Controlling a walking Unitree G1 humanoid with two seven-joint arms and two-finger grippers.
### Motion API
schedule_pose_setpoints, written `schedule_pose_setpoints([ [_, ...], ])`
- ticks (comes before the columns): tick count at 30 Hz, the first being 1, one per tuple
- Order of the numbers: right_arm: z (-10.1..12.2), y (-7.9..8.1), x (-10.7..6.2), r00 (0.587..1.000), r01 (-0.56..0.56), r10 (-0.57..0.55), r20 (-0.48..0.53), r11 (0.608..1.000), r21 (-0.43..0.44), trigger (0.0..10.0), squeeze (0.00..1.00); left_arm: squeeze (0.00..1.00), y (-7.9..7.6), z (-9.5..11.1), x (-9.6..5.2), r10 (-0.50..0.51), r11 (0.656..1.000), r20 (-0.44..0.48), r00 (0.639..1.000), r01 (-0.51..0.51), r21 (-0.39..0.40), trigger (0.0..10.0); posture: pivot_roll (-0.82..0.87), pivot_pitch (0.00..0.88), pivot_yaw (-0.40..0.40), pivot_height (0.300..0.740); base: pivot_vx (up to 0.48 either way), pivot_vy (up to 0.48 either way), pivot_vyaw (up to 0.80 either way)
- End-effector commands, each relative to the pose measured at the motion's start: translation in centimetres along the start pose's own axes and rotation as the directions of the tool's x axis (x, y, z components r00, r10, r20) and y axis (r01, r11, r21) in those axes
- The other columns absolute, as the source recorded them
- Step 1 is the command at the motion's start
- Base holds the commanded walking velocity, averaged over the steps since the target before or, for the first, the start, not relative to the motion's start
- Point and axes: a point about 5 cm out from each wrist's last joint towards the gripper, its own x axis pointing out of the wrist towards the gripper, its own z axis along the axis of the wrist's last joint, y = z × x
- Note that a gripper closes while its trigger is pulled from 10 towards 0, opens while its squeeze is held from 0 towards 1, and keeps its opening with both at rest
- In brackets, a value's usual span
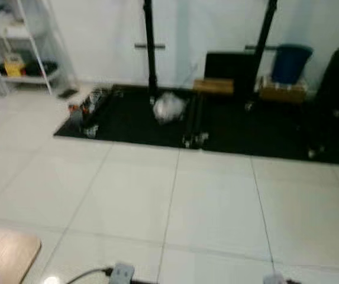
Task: Restocking fridge
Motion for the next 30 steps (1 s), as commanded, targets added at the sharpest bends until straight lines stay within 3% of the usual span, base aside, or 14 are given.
schedule_pose_setpoints([
  [1, 0.11, -0.64, -0.03, 1.000, 0.019, -0.019, 0.000, 1.000, -0.006, 10.0, 0.00, 0.00, -0.33, 0.11, 0.09, -0.012, 1.000, -0.001, 1.000, 0.012, 0.005, 10.0, 0.05, 0.000, -0.002, 0.738, 0.000, -0.465, 0.00],
  [9, 0.10, -0.60, -0.03, 1.000, 0.018, -0.018, -0.005, 1.000, -0.008, 10.0, 0.00, 0.00, -0.38, 0.03, 0.09, -0.016, 1.000, -0.003, 1.000, 0.016, 0.005, 10.0, 0.06, 0.000, -0.003, 0.738, 0.000, -0.466, 0.00],
  [17, 0.23, -0.53, -0.02, 1.000, 0.017, -0.017, 0.000, 1.000, -0.006, 10.0, 0.00, 0.00, -0.42, -0.04, 0.08, -0.018, 1.000, -0.004, 1.000, 0.018, 0.007, 10.0, 0.06, 0.000, -0.003, 0.738, 0.000, -0.466, -0.47],
  [30, 0.21, -0.53, -0.02, 1.000, 0.020, -0.020, 0.004, 0.999, -0.027, 10.0, 0.00, 0.00, -0.62, 0.02, 0.13, -0.025, 1.000, -0.003, 1.000, 0.025, 0.009, 10.0, 0.05, 0.000, -0.006, 0.738, 0.000, -0.468, 0.00],
])
